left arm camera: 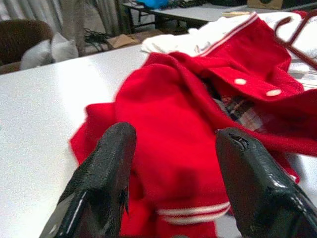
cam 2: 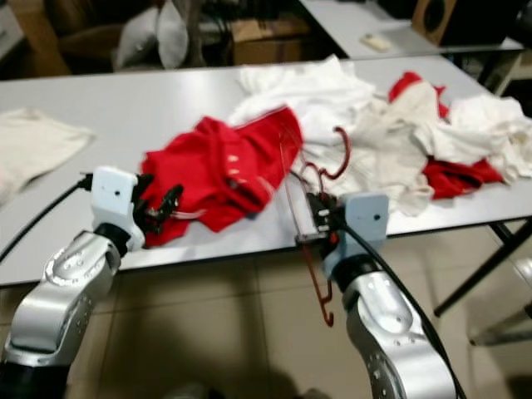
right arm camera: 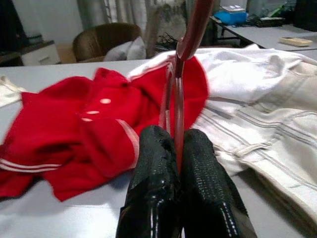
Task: Hang hanger
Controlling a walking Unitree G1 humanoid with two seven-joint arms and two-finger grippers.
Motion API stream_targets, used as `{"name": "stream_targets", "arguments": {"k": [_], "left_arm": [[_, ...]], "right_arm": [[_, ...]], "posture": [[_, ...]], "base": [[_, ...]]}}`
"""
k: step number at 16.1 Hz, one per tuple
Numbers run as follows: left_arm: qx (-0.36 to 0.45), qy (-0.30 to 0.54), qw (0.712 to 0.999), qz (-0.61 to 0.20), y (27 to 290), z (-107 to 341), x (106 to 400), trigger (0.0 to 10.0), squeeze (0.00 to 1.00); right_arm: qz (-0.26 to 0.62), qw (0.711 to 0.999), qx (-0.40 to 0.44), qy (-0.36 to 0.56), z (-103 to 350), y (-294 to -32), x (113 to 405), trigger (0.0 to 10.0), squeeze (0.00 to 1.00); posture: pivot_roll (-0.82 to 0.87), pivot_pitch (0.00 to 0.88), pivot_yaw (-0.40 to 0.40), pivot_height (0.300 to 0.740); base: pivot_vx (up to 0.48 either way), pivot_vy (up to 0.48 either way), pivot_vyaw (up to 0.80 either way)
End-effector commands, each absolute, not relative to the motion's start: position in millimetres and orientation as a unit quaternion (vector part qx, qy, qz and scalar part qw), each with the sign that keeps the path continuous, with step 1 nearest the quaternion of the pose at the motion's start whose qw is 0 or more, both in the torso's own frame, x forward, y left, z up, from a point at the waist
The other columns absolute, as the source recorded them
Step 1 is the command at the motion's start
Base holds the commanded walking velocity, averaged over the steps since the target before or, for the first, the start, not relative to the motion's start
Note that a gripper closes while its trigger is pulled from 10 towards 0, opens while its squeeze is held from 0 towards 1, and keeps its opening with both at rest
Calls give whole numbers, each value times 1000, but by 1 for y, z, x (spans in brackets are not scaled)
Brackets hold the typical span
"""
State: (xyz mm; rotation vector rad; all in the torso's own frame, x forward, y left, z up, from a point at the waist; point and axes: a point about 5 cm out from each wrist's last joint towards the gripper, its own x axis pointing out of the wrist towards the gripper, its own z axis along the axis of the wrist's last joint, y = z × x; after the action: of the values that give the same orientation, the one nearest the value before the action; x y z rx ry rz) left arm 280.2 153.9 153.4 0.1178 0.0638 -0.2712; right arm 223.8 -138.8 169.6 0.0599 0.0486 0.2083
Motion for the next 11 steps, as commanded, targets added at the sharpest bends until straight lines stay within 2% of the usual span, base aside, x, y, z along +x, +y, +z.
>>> {"name": "stream_targets", "arguments": {"k": [1,11], "left_arm": [[57,28,988,-140,149,156,281,10000,0],[56,27,989,-135,148,157,284,10000,0]], "right_arm": [[98,995,31,20,170,-142,224,10000,0],[119,993,19,1,174,-139,225,10000,0]], "posture": [[13,51,48,740],[15,46,39,740]], "base": [[0,337,0],[0,336,0]]}}
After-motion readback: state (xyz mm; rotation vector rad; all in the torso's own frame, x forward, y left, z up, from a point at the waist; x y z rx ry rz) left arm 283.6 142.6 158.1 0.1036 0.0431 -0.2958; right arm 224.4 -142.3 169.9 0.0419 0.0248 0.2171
